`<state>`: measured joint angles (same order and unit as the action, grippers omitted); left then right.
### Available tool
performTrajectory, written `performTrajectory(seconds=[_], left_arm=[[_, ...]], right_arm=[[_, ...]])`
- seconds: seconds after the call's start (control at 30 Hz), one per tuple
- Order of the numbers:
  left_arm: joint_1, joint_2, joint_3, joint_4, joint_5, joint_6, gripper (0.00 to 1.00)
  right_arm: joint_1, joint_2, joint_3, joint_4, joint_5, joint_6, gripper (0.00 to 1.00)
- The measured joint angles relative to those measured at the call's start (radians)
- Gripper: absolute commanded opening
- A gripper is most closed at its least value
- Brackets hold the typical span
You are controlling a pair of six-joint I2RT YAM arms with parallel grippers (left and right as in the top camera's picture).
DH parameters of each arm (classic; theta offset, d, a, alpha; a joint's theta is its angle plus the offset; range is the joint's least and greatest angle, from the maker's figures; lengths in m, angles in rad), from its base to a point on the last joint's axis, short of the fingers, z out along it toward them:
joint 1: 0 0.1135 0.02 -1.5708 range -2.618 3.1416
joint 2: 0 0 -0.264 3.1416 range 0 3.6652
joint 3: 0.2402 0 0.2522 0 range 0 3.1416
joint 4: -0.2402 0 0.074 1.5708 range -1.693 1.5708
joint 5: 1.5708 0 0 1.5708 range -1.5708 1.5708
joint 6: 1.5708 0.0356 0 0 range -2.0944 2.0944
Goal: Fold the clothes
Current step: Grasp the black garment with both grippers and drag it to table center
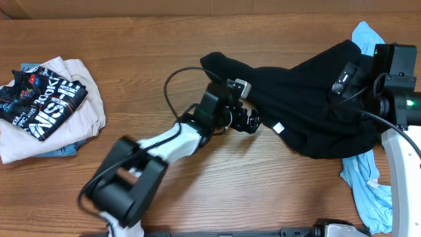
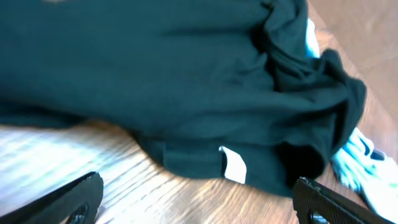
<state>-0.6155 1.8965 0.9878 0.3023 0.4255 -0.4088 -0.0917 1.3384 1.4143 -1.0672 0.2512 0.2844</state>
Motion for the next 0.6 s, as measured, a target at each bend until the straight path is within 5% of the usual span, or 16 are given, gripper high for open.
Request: performTrajectory(seconds=[0.23,0.33,0.43,0.6], left_arm=[[-0.011,0.171,0.081,0.055,0.008,-0.123,0.95],[-0.011,0.228,0.158,0.084,0.003,-0.143,0.65],[-0.011,0.278,0.222,0.087,-0.003,-0.162,0.04],[0.001,0.296,0.267,0.085,0.030,-0.166,0.04]], right_arm=[[0.000,-0.006,0.000,-0.012,0.000,0.000,1.00],[0.000,-0.008,0.000,-0.028,-0.004,0.000,1.00],[0.000,-0.008,0.000,-0.035,-0.010,0.000,1.00],[0.000,-0.008,0.000,-0.035,-0.011,0.000,1.00]])
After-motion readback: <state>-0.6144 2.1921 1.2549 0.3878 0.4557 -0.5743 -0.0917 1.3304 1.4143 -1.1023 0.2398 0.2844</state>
